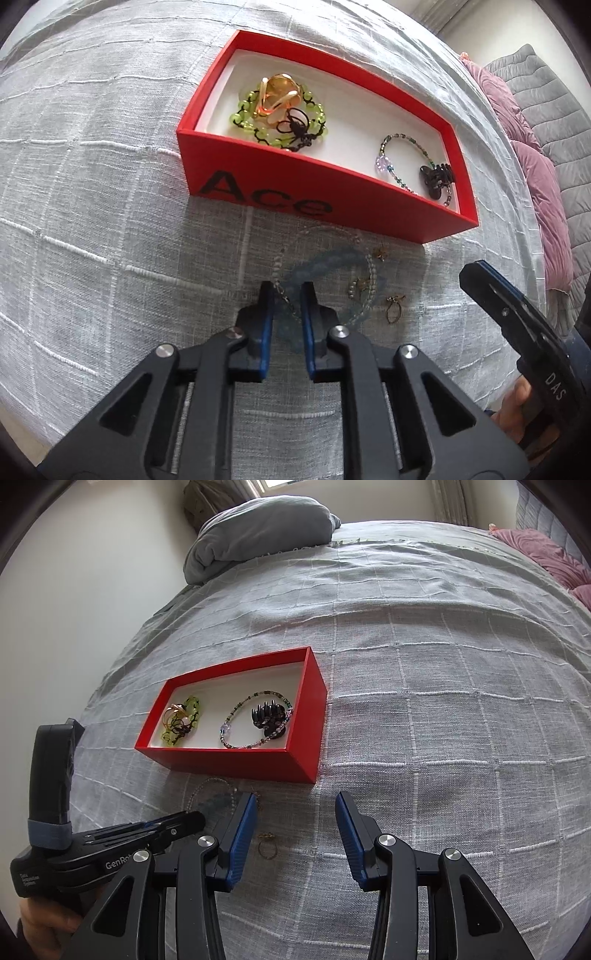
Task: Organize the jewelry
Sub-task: 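Move both open tools back toward the remaining bracelets beside the box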
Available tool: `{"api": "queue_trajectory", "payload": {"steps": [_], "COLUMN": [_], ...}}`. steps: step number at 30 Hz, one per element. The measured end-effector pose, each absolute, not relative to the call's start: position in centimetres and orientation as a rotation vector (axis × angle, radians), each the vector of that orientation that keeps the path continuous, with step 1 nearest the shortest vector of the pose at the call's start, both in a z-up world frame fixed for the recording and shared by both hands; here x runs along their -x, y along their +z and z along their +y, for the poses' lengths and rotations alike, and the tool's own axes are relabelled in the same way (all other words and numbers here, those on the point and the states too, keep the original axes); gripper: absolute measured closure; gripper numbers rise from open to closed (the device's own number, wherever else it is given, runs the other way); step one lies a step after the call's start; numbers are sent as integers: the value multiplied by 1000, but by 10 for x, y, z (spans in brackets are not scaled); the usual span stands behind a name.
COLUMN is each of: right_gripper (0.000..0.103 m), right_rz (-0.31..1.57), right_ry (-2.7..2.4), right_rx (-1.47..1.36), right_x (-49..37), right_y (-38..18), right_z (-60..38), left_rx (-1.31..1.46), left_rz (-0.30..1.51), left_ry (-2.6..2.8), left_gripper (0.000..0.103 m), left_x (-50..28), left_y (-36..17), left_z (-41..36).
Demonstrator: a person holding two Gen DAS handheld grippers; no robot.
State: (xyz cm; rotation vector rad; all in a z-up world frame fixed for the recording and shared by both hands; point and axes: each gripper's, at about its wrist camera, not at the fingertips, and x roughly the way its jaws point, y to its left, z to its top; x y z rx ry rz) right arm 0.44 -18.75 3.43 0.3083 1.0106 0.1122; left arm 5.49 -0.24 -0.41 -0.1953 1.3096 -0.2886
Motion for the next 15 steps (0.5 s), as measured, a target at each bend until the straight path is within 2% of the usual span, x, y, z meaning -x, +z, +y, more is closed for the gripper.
{"api": "queue_trajectory", "payload": {"steps": [3,15], "right_gripper": [58,58], "right_rz": [1012,1017], "right_ry": [112,114], "right_rx": [-309,-305], "right_x": [-4,-5], "right_y": [34,33], "right_z": [-188,-188], "left_rx": [206,275], "left_rz": [1309,1300], "left_ry": [-286,-307], "left_gripper": [90,90], "left_x": [-56,-55], "left_y": [-4,4], "left_z": [0,27]}}
